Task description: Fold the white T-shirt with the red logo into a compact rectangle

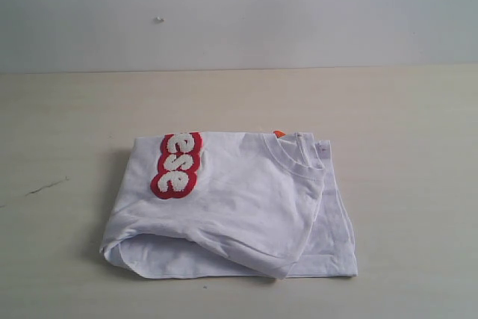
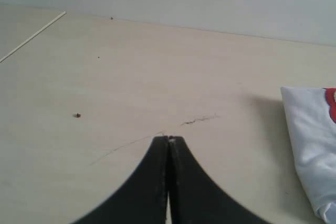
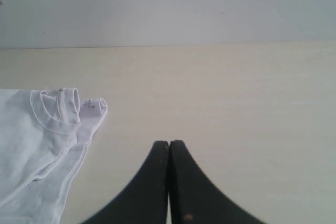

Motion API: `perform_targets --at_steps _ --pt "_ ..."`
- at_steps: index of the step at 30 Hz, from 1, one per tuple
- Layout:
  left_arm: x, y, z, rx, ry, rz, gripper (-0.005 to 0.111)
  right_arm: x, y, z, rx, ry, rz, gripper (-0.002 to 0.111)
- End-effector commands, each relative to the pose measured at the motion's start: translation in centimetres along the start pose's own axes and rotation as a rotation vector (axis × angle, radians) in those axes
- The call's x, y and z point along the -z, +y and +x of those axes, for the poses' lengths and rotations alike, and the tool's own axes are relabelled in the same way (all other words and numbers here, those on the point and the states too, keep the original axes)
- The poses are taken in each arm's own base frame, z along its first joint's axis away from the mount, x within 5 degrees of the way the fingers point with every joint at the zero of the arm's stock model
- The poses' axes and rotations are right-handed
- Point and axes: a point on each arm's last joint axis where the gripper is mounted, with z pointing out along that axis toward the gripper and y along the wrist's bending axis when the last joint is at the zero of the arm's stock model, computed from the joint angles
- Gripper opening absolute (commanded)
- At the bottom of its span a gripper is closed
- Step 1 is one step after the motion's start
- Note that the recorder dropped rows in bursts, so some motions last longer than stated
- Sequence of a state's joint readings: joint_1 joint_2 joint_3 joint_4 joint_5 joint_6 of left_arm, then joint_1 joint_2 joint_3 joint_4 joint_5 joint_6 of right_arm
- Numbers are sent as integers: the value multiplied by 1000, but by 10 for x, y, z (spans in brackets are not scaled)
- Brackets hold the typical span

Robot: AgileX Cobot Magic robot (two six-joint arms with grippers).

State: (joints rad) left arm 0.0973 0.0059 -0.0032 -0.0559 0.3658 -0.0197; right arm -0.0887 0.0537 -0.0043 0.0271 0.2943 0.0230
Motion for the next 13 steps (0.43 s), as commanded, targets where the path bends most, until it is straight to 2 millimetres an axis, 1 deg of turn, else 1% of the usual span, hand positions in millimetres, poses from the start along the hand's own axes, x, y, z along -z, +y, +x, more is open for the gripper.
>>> perform_targets --at_steps 1,13 --pt "0 0 0 -1 -15 -3 0 0 0 1 -5 -8 5 0" --pt "0 0 0 -1 -15 -3 0 0 0 1 -5 -8 5 0"
